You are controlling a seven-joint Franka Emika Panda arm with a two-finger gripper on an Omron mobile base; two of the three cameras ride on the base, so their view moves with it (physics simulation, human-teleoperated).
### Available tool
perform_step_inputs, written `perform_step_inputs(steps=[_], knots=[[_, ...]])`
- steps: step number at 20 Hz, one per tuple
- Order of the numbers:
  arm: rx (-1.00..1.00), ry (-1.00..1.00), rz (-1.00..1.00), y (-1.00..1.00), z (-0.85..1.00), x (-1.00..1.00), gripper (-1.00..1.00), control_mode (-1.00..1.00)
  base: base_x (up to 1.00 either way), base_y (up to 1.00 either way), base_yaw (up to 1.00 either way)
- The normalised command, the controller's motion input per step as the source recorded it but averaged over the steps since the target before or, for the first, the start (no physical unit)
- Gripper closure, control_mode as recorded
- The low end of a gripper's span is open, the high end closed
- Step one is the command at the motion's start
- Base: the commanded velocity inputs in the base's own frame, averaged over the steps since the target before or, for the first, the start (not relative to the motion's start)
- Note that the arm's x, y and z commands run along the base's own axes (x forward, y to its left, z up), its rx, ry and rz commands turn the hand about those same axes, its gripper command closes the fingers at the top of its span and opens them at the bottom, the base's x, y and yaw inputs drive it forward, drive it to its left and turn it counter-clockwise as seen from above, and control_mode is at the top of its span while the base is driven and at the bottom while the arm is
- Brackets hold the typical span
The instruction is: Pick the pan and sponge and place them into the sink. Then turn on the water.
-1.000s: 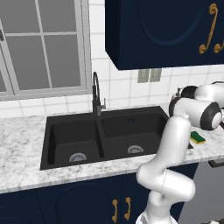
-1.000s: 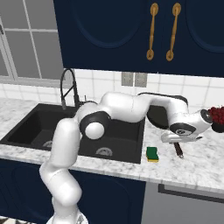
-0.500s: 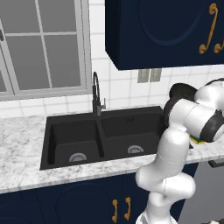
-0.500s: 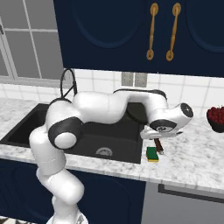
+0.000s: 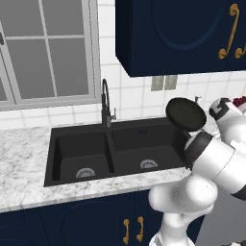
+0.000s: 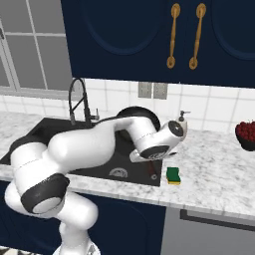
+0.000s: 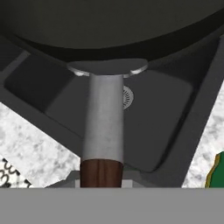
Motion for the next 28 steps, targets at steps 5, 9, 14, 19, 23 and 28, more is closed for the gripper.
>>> perform_step_inputs(steps=[5, 9, 14, 19, 23, 28], knots=[[-0.21, 0.16, 0.09, 0.94, 0.00, 0.16, 1.00, -1.00, 0.00, 0.00, 0.00], [-0.24, 0.24, 0.22, 0.35, -0.02, 0.42, 1.00, -1.00, 0.00, 0.00, 0.00], [-0.20, 0.17, 0.23, 0.25, -0.11, 0.44, 1.00, -1.00, 0.00, 0.00, 0.00], [-0.06, 0.02, 0.20, 0.02, -0.13, 0.36, 1.00, -1.00, 0.00, 0.00, 0.00], [-0.01, 0.07, 0.16, 0.00, -0.28, 0.44, 1.00, -1.00, 0.00, 0.00, 0.00], [-0.03, 0.12, 0.12, 0.00, -0.35, 0.48, 1.00, -1.00, 0.00, 0.00, 0.00]])
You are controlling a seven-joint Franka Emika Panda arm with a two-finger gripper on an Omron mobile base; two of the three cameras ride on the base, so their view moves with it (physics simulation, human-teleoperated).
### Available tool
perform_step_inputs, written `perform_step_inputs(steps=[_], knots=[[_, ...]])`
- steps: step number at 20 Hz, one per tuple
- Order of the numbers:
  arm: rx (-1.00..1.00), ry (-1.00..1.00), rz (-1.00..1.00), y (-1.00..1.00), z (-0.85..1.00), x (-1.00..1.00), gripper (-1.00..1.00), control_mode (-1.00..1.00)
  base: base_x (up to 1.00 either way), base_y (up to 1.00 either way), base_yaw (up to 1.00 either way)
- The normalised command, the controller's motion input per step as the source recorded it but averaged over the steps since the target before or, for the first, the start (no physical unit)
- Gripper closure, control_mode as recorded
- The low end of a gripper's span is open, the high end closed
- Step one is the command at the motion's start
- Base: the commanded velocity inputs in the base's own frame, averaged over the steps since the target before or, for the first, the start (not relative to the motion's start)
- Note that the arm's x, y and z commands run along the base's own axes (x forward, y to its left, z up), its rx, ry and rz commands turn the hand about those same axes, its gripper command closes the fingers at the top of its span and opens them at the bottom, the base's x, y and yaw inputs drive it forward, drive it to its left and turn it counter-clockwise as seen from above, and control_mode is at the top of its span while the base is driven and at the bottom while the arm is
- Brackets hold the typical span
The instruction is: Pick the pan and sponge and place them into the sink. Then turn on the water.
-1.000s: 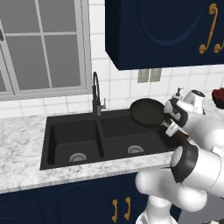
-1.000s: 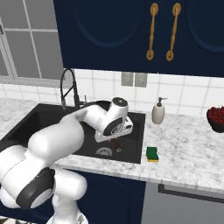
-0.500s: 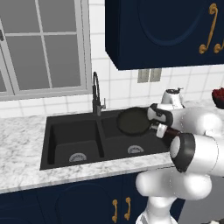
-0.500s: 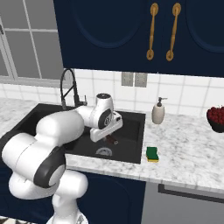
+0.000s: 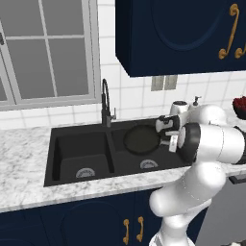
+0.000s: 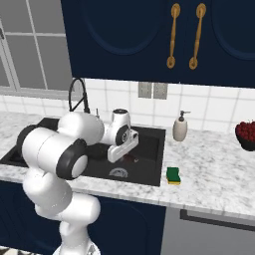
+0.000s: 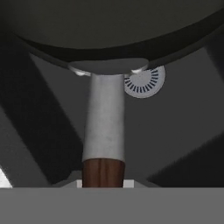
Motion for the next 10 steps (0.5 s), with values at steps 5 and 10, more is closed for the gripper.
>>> perform_step_inputs(steps=[5, 10], knots=[[-0.06, 0.18, 0.08, 0.00, -0.46, 0.36, 1.00, -1.00, 0.00, 0.00, 0.00], [-0.05, 0.19, 0.08, 0.00, -0.49, 0.32, 1.00, -1.00, 0.00, 0.00, 0.00]])
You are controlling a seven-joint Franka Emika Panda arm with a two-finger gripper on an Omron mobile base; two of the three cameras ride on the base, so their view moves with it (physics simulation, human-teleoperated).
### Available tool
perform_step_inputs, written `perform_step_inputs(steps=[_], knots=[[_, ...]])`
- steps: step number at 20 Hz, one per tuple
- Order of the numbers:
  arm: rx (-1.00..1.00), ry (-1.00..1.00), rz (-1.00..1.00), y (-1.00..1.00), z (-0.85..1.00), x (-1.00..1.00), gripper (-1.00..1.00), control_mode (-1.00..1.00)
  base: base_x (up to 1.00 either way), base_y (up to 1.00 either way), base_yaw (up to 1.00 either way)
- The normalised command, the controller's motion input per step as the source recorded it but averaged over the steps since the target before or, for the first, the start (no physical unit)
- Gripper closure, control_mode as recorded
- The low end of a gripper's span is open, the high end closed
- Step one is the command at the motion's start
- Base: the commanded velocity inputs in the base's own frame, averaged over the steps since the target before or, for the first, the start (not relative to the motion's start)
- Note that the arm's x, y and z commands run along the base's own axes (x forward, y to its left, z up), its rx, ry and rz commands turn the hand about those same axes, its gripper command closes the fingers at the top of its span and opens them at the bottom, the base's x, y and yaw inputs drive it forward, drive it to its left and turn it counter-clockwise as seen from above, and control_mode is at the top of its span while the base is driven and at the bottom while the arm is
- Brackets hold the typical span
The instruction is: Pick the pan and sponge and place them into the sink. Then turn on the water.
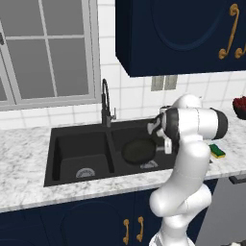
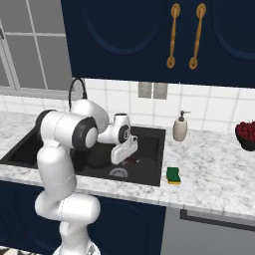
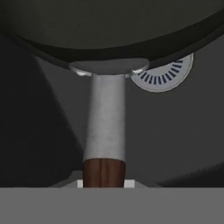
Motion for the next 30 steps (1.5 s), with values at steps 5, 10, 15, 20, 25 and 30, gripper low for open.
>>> perform_step_inputs(steps=[5, 10, 15, 20, 25, 30], knots=[[-0.07, 0.18, 0.07, 0.00, -0.52, 0.35, 1.00, -1.00, 0.00, 0.00, 0.00], [-0.05, 0.13, 0.07, 0.00, -0.43, 0.45, 1.00, -1.00, 0.00, 0.00, 0.00], [-0.04, 0.10, 0.10, 0.02, -0.48, 0.52, 1.00, -1.00, 0.00, 0.00, 0.00], [-0.08, 0.02, 0.13, 0.33, -0.52, 0.33, -1.00, -1.00, 0.00, 0.00, 0.00], [0.00, 0.00, 0.06, 0.05, -0.04, -0.01, -1.00, -1.00, 0.00, 0.00, 0.00], [0.00, -0.06, 0.02, -0.08, 0.36, -0.18, -1.00, -1.00, 0.00, 0.00, 0.00]])
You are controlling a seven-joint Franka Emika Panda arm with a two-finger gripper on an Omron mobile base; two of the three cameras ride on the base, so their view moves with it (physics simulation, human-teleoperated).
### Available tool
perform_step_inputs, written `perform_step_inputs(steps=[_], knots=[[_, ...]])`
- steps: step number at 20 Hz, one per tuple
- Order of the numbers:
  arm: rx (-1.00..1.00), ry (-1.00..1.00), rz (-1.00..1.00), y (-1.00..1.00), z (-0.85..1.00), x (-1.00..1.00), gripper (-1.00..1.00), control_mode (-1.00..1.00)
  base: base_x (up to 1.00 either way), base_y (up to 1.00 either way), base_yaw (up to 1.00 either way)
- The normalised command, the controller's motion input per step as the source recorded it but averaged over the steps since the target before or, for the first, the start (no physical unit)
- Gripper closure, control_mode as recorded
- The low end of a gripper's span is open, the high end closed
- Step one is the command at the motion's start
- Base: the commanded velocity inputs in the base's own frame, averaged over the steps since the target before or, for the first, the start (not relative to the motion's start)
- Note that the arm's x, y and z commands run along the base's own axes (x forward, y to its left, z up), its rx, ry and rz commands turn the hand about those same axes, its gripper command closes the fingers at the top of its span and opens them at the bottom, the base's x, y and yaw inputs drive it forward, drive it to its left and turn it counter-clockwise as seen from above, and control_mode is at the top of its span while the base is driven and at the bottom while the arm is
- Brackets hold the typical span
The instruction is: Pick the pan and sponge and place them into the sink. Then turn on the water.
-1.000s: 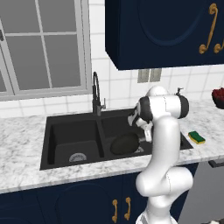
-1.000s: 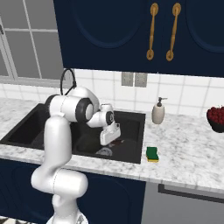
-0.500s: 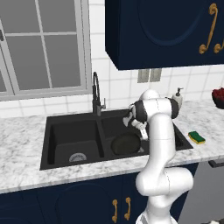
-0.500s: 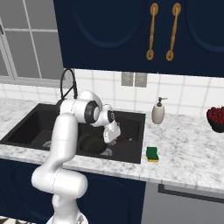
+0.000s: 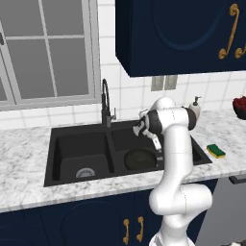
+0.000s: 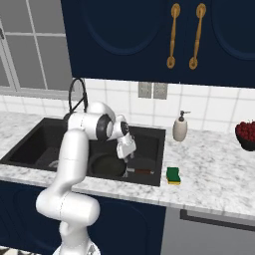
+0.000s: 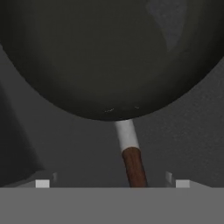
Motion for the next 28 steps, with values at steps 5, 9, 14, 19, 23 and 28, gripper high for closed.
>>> perform_step_inputs(steps=[5, 9, 14, 19, 23, 28], knots=[[0.00, -0.16, 0.03, -0.20, 0.24, -0.26, -1.00, -1.00, 0.00, 0.00, 0.00], [0.00, -0.32, 0.05, -0.12, 0.27, -0.29, -1.00, -1.00, 0.00, 0.00, 0.00], [0.03, -0.19, 0.09, -0.02, 0.71, -0.31, -1.00, -1.00, 0.00, 0.00, 0.00], [0.05, -0.02, 0.01, -0.07, 0.69, -0.25, -1.00, -1.00, 0.00, 0.00, 0.00], [0.15, 0.00, 0.00, -0.15, 0.90, -0.41, -1.00, -1.00, 0.00, 0.00, 0.00], [0.17, -0.07, -0.02, -0.04, 0.36, -0.41, -1.00, -1.00, 0.00, 0.00, 0.00]])
